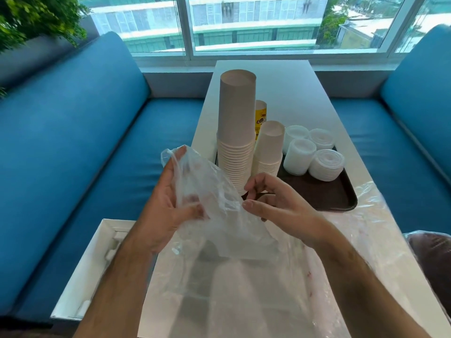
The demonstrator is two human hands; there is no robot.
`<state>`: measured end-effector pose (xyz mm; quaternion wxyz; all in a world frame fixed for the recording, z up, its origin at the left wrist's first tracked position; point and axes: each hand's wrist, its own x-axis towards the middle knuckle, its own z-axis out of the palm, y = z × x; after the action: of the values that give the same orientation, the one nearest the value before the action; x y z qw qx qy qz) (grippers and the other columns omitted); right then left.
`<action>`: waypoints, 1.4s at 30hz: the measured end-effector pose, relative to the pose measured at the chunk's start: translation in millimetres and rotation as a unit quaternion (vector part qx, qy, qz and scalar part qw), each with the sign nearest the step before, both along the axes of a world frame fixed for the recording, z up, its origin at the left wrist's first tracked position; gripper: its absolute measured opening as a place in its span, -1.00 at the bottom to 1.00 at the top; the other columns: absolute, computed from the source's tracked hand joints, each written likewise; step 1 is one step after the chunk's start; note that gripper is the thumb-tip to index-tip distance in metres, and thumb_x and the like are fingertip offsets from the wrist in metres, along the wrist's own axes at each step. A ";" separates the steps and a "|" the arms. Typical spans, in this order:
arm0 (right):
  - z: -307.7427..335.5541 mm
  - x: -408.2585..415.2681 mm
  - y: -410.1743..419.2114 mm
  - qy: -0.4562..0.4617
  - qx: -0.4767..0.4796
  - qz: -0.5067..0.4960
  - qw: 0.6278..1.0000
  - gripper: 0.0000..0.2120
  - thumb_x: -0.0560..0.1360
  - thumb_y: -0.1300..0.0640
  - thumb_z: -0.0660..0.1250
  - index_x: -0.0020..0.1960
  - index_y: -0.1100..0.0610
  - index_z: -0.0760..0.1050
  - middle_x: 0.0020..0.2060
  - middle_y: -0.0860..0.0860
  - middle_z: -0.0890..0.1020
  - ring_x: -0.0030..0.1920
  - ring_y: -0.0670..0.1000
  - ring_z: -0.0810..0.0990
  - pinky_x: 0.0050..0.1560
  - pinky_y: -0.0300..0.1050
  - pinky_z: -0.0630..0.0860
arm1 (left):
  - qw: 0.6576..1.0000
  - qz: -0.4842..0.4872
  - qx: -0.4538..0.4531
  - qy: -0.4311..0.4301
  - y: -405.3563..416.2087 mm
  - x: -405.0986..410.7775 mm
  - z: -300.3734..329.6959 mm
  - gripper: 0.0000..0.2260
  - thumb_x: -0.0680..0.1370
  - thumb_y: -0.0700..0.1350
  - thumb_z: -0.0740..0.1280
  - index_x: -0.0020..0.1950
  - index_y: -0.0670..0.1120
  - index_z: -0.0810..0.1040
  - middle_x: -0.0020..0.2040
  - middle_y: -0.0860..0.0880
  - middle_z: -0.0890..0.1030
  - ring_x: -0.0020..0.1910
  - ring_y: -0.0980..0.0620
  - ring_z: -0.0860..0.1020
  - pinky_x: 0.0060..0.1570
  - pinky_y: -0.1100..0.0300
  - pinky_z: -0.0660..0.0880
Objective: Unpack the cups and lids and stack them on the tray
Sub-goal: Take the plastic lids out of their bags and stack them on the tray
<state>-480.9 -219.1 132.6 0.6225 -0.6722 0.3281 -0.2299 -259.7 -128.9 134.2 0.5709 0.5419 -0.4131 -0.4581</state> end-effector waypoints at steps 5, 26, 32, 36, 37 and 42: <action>6.3 3.8 0.7 0.022 -0.059 0.050 0.997 -0.75 0.41 -0.17 0.50 0.03 -0.11 0.61 -0.10 -0.07 0.63 -0.20 -0.03 0.54 -0.08 -0.05 0.55 | 0.998 -0.029 0.018 -0.053 3.1 3.2 2.4 -0.01 0.21 -0.03 0.67 0.43 0.54 0.22 0.50 0.25 0.33 0.39 -0.21 0.48 0.26 -0.34 0.48; -4.0 -13.4 -25.5 -0.226 0.136 -0.118 0.957 -0.74 0.42 0.34 0.43 -0.02 0.13 0.42 -0.22 0.10 0.62 -0.19 0.03 0.64 -0.13 -0.15 0.63 | 0.993 -0.043 0.034 -0.101 19.2 13.4 6.3 0.02 0.49 -0.47 0.38 0.43 0.57 0.07 0.45 0.21 0.38 0.08 -0.10 0.68 0.02 -0.06 0.65; -4.2 -20.3 -36.7 -0.316 0.185 -0.195 0.910 -0.77 0.40 0.32 0.40 -0.01 0.10 0.46 -0.28 0.03 0.65 -0.22 -0.06 0.64 -0.07 -0.20 0.61 | 0.994 -0.044 0.031 -0.094 20.5 17.4 5.4 0.03 0.48 -0.47 0.39 0.40 0.61 0.09 0.40 0.26 0.41 0.06 -0.12 0.69 0.00 0.03 0.66; -11.0 -19.9 -37.9 -0.313 0.195 -0.217 0.904 -0.83 0.48 0.33 0.34 -0.01 0.12 0.46 -0.27 0.02 0.67 -0.20 -0.06 0.68 -0.04 -0.18 0.66 | 0.994 -0.050 0.032 -0.090 19.2 17.3 5.2 0.04 0.47 -0.48 0.39 0.39 0.61 0.07 0.41 0.24 0.41 0.06 -0.14 0.69 0.00 0.03 0.66; -11.7 -20.5 -39.4 -0.311 0.192 -0.228 0.903 -0.84 0.49 0.34 0.33 -0.02 0.12 0.46 -0.28 0.01 0.67 -0.21 -0.07 0.68 -0.07 -0.20 0.65 | 0.994 -0.053 0.033 -0.087 19.3 18.0 4.5 0.04 0.47 -0.48 0.39 0.39 0.61 0.06 0.41 0.22 0.42 0.06 -0.14 0.69 -0.01 0.06 0.66; -13.2 -27.2 -51.8 -0.323 0.141 -0.297 0.887 -0.84 0.56 0.35 0.32 -0.03 0.11 0.48 -0.21 0.04 0.63 -0.20 -0.07 0.64 0.00 -0.21 0.61 | 0.996 -0.048 0.030 -0.061 19.5 19.9 2.9 0.03 0.45 -0.45 0.40 0.39 0.61 0.07 0.39 0.18 0.47 0.04 -0.17 0.70 -0.06 0.13 0.65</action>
<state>-508.2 -270.9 119.4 0.6847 -0.3367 0.3221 -0.5604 -239.8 -109.5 137.1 0.5051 0.5655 -0.4589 -0.4631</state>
